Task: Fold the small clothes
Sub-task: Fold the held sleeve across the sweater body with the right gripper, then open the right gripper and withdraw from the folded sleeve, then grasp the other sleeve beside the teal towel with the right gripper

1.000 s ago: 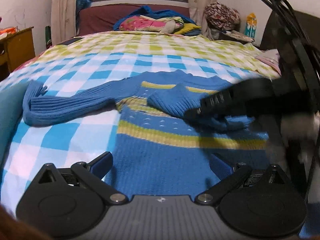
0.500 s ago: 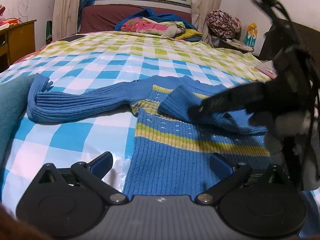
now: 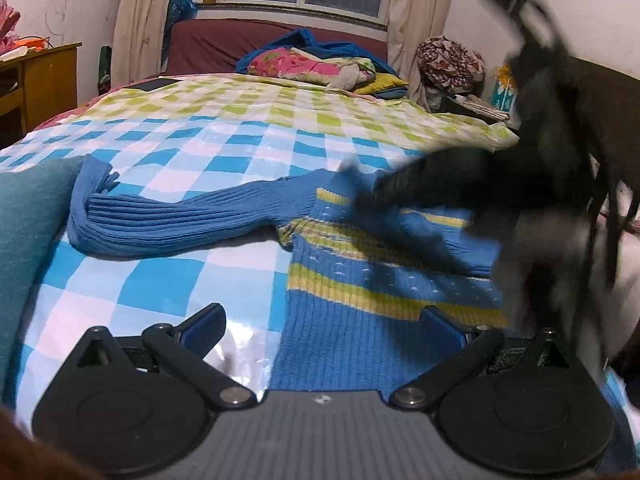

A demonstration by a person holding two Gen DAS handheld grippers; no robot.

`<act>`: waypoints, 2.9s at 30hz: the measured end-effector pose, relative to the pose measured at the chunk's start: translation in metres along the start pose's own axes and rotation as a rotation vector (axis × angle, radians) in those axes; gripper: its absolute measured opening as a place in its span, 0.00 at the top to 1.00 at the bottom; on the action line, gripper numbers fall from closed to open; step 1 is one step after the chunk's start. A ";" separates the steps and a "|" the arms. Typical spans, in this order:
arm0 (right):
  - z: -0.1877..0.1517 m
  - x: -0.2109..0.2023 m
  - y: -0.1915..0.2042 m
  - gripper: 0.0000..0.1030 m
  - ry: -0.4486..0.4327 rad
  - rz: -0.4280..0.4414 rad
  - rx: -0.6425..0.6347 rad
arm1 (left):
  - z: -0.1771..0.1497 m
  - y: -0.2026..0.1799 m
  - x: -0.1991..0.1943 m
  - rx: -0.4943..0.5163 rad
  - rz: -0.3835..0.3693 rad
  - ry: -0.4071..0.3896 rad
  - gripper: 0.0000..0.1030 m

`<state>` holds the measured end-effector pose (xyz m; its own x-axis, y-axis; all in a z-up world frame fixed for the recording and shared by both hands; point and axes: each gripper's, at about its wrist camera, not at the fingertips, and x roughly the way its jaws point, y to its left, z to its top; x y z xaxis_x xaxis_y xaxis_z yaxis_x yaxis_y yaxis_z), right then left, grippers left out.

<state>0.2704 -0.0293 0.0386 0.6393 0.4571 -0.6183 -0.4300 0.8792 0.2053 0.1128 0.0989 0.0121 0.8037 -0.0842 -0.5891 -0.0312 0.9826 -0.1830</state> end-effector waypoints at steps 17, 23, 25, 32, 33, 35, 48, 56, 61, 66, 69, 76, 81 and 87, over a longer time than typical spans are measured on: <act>-0.032 -0.012 -0.011 0.76 0.035 0.099 -0.003 | -0.004 0.000 0.008 0.005 0.013 0.013 0.00; -0.015 0.014 -0.011 0.76 0.018 -0.049 -0.088 | -0.004 0.003 0.010 0.004 0.022 0.009 0.00; -0.015 0.028 -0.014 0.77 0.047 -0.097 -0.112 | -0.004 0.005 0.011 0.007 0.027 0.009 0.00; -0.015 0.023 -0.034 0.77 0.014 -0.106 -0.014 | -0.004 0.008 0.010 0.009 0.038 -0.003 0.00; -0.015 0.018 -0.036 0.77 0.002 -0.112 -0.016 | -0.004 0.008 0.010 0.009 0.038 -0.004 0.00; -0.018 0.007 -0.042 0.77 -0.021 -0.119 -0.009 | -0.004 0.008 0.009 0.011 0.038 -0.006 0.00; -0.012 0.007 -0.043 0.73 0.028 -0.036 -0.091 | -0.005 0.005 0.013 0.025 0.038 -0.007 0.00; -0.009 0.029 -0.022 0.72 0.041 -0.046 -0.143 | -0.002 0.014 0.011 0.004 0.044 -0.025 0.00; -0.006 0.046 -0.017 0.72 0.097 -0.030 -0.206 | -0.001 0.017 0.012 -0.002 0.054 -0.029 0.00; -0.007 0.050 -0.017 0.89 0.102 -0.024 -0.207 | 0.002 0.022 0.011 0.001 0.068 -0.043 0.00; -0.006 0.047 -0.018 0.96 0.098 -0.024 -0.199 | 0.005 0.029 0.010 -0.005 0.093 -0.057 0.00; -0.002 0.045 -0.022 0.98 0.055 -0.057 -0.142 | 0.017 0.062 0.006 -0.045 0.228 -0.117 0.00; -0.002 0.039 -0.008 0.88 0.044 -0.075 -0.192 | 0.030 0.091 0.012 -0.123 0.299 -0.148 0.00; 0.018 0.029 0.024 0.88 0.016 0.010 -0.195 | 0.039 0.120 0.040 -0.188 0.399 -0.114 0.00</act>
<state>0.2902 0.0074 0.0388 0.6252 0.4622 -0.6290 -0.5526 0.8312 0.0615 0.1644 0.2196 -0.0031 0.7666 0.3241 -0.5542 -0.4505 0.8866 -0.1046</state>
